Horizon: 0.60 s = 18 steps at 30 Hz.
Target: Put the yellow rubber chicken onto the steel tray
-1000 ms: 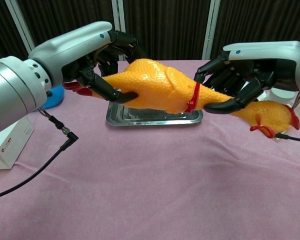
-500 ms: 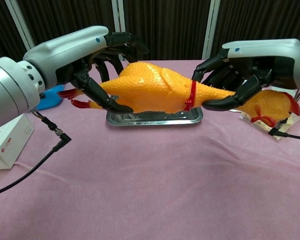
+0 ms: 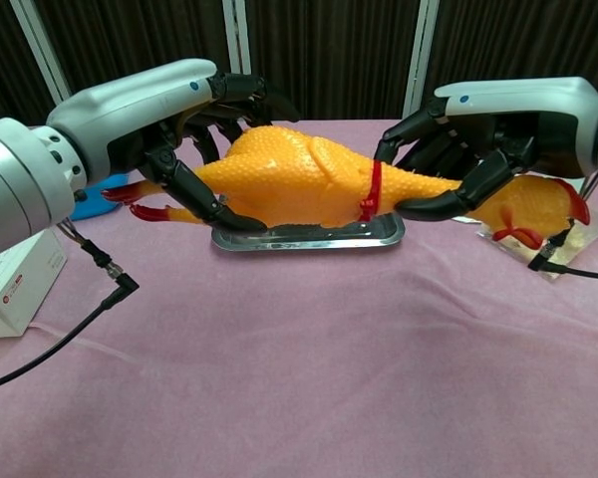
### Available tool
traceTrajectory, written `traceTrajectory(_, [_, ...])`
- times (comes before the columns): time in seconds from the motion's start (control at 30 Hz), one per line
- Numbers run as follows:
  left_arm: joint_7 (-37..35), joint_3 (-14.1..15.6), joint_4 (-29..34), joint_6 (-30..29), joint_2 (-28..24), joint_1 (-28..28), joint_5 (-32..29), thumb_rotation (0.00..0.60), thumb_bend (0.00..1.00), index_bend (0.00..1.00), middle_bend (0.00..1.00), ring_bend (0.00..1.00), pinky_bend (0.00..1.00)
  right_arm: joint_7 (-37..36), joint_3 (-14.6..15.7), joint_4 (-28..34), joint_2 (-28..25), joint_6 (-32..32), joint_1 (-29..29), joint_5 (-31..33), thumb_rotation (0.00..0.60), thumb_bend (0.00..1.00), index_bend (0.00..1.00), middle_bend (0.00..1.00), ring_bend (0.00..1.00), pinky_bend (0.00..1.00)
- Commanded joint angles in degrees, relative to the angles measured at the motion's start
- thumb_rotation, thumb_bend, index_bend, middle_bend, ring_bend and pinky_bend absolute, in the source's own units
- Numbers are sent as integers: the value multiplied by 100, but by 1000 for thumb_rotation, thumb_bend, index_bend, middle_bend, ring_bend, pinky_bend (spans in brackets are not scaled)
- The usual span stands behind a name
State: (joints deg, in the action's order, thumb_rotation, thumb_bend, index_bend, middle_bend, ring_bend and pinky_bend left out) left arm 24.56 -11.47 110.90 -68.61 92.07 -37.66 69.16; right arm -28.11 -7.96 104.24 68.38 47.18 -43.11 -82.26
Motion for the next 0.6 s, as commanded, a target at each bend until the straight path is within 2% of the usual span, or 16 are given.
traceTrajectory(0.03, [-43, -7, -104, -57, 147, -19, 64, 600, 226, 290, 398, 388, 499, -18, 7, 97, -5, -7, -14, -41, 600, 686, 1000, 725, 747, 871])
traceTrajectory(0.17, [-228, -35, -327, -323, 446, 16, 364, 600, 438, 489, 620, 563, 652, -37, 2, 185, -14, -16, -39, -87, 600, 692, 1000, 725, 750, 871])
traceTrajectory(0.33, [-425, -4, -433, -364, 498, 39, 543, 600, 558, 657, 785, 683, 730, -112, 5, 230, -34, -59, -65, -95, 600, 694, 1000, 725, 752, 871])
traceTrajectory(0.5, [-581, -16, -483, -395, 466, 69, 643, 600, 585, 753, 882, 769, 764, -176, 8, 216, -37, -93, -83, -79, 600, 695, 1000, 725, 753, 872])
traceTrajectory(0.57, [-610, -13, -486, -391, 449, 79, 650, 600, 545, 727, 857, 757, 759, -188, 8, 203, -34, -104, -89, -72, 600, 695, 1000, 725, 752, 872])
traceTrajectory(0.6, [-618, -12, -486, -389, 444, 81, 653, 600, 480, 683, 813, 724, 744, -190, 9, 199, -33, -108, -91, -68, 600, 695, 1000, 725, 753, 872])
